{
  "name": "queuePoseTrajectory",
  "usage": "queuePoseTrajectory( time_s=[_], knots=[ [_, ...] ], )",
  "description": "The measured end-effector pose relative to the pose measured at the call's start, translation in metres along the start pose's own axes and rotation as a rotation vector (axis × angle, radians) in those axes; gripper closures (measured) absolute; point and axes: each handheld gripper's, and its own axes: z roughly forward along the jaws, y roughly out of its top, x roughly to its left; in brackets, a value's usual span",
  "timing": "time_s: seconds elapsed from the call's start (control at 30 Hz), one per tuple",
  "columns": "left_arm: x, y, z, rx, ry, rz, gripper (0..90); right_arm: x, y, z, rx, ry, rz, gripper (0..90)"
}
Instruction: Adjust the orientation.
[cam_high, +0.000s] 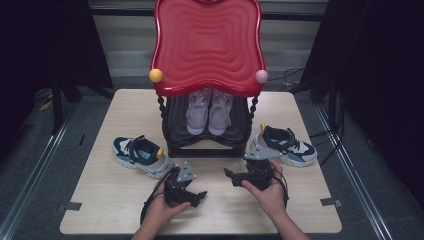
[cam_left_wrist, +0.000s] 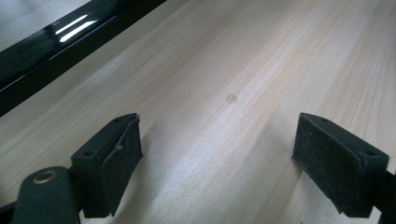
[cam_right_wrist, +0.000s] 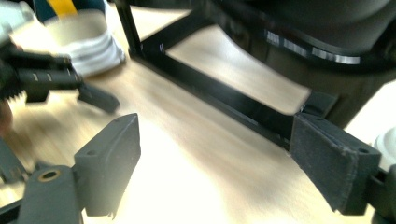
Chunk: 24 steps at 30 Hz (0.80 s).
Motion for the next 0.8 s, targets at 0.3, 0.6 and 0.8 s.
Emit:
queuePoseTrajectory(
  time_s=[0.3,0.6,0.8],
  knots=[
    [0.0,0.0,0.0,0.003,-0.001,0.0,14.9,-0.009,-0.028,0.001,0.072,0.025,-0.013,14.6],
    [0.0,0.0,0.0,-0.001,0.0,-0.001,14.9,-0.018,-0.05,-0.003,0.13,0.03,-0.003,14.9],
    [0.0,0.0,0.0,-0.001,0.001,0.0,14.9,-0.024,-0.064,-0.005,0.164,0.018,-0.009,14.8]
  ],
)
